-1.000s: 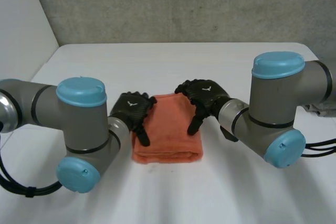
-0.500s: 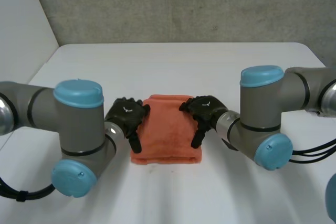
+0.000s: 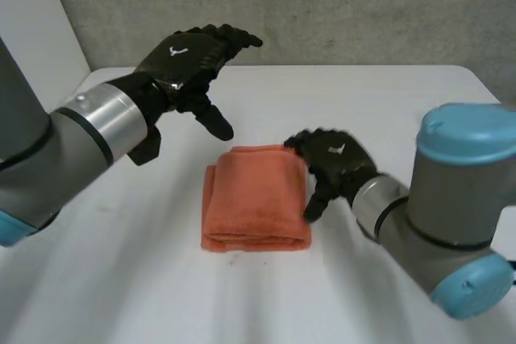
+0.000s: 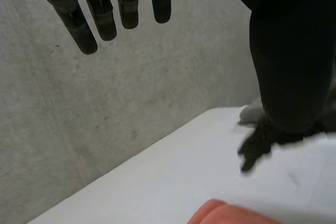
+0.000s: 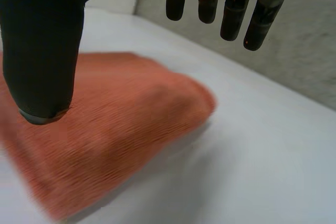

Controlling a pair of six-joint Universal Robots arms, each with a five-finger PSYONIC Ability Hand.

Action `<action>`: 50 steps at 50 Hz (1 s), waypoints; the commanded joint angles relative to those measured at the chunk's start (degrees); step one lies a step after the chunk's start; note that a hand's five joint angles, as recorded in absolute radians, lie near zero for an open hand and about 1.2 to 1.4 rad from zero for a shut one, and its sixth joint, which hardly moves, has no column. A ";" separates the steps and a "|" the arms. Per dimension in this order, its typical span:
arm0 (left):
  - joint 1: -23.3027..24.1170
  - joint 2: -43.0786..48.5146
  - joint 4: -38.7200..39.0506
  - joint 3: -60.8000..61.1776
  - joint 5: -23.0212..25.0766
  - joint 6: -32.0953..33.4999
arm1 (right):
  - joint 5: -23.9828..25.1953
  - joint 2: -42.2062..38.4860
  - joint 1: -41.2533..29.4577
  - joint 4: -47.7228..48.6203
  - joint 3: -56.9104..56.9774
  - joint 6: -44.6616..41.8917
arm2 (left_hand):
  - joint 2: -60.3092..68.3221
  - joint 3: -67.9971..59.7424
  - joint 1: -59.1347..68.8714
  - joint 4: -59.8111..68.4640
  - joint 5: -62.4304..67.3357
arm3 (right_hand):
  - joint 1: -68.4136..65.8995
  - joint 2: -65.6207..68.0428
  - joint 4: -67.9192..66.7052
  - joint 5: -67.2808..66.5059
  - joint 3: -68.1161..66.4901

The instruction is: Fold the laundry.

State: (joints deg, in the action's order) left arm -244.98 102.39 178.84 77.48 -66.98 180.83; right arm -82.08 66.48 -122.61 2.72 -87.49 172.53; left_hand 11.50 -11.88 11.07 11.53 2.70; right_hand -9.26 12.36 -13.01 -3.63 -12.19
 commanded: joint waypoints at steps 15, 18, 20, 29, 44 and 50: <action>-0.06 1.68 -2.26 -0.31 0.45 -1.54 | -5.54 -14.97 -10.20 13.63 1.53 -8.78 | -0.62 1.00 -0.18 -0.64 -1.81 | -0.74 -2.36 3.01 3.63 2.19; -0.06 1.85 -2.26 -0.31 0.45 -1.54 | -6.60 -16.64 -10.28 13.89 3.11 -10.72 | -0.62 1.00 -0.18 -0.64 -1.81 | -0.74 -2.36 3.01 3.63 2.19; -0.06 2.11 -2.26 -0.23 0.45 -1.54 | -6.60 -17.87 -10.28 13.89 3.99 -11.07 | -0.62 1.00 -0.18 -0.64 -1.81 | -0.74 -2.36 3.01 3.63 2.19; 0.03 2.20 -2.18 -0.14 0.54 -1.54 | -6.69 -18.50 -10.20 14.77 4.78 -11.07 | -0.78 1.16 -0.35 -0.81 -1.98 | -18.12 15.03 -14.38 -13.76 -15.19; -0.14 1.76 -2.18 -0.05 0.54 -1.80 | -6.60 -19.29 -10.20 15.56 7.77 -11.34 | -0.95 1.33 -0.52 -0.98 -2.15 | -27.58 24.48 -23.83 -23.21 -24.65; -0.14 1.59 -2.18 -0.05 0.54 -1.97 | -6.33 -19.37 -10.20 15.30 8.65 -11.42 | -0.95 1.33 -0.52 -0.98 -2.15 | -28.41 25.31 -24.66 -24.04 -25.48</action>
State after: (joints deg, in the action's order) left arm -245.11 104.11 176.67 77.43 -66.44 178.98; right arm -88.63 47.23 -132.80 18.31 -79.83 161.21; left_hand 11.50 -11.88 11.07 11.53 2.70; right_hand -27.06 32.10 -32.17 -19.21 -32.17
